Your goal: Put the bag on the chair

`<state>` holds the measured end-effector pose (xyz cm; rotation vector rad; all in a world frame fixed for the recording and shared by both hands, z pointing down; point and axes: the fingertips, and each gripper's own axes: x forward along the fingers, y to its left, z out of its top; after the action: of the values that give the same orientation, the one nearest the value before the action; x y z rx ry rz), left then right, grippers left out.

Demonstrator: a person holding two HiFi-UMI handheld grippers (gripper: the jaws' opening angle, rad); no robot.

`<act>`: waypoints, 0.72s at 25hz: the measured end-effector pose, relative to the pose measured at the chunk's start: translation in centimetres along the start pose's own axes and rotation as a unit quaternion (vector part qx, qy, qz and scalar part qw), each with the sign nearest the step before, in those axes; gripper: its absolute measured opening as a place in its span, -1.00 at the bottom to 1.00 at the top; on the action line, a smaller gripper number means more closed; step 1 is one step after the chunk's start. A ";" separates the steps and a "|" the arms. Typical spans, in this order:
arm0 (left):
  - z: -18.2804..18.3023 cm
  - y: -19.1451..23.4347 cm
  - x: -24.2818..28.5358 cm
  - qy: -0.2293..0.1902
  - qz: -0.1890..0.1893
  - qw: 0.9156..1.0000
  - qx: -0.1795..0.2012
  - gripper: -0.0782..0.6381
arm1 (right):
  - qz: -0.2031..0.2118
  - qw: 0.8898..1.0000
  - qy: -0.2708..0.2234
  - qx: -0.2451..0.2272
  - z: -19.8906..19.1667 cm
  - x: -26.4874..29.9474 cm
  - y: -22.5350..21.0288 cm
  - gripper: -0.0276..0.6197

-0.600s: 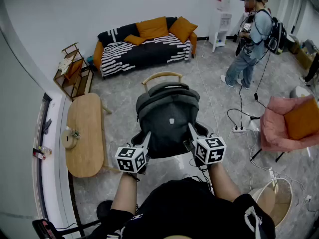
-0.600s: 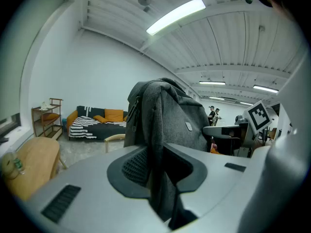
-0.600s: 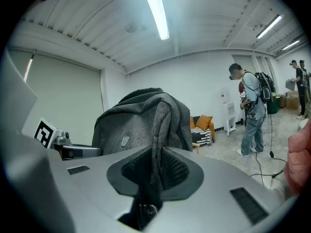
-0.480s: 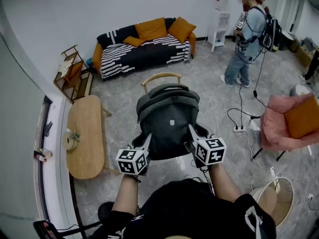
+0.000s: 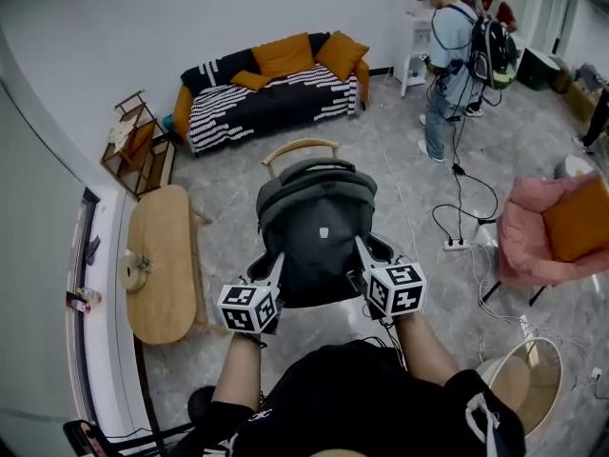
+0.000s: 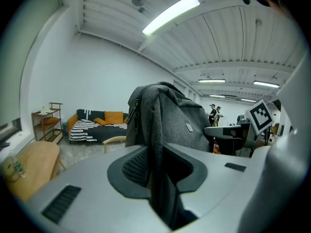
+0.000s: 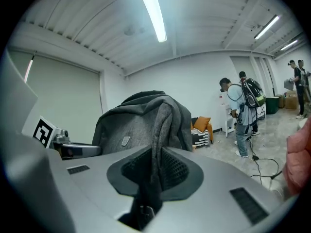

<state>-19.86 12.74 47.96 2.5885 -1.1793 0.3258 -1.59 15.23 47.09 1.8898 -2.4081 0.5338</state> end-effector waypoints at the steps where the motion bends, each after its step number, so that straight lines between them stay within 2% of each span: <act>1: 0.1 -0.3 0.3 0.001 0.001 1.000 0.002 -0.54 | 0.001 1.000 -0.001 0.000 0.1 -0.1 -0.5 -0.69; 9: 1.7 -3.5 4.3 -0.003 0.019 1.000 0.019 -0.54 | 0.024 1.000 -0.010 0.003 1.4 -0.2 -5.5 -0.70; 14: 1.8 -5.1 5.7 -0.011 0.028 0.999 0.014 -0.54 | 0.039 0.999 -0.012 -0.005 2.4 -0.4 -7.6 -0.70; 18: 1.6 -4.9 6.2 -0.013 0.026 1.000 0.006 -0.54 | 0.044 0.999 -0.009 -0.008 2.6 0.3 -7.9 -0.70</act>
<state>-12.04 10.94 47.60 2.5831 -1.2594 0.3128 6.26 12.66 46.65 1.7979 -2.5089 0.5033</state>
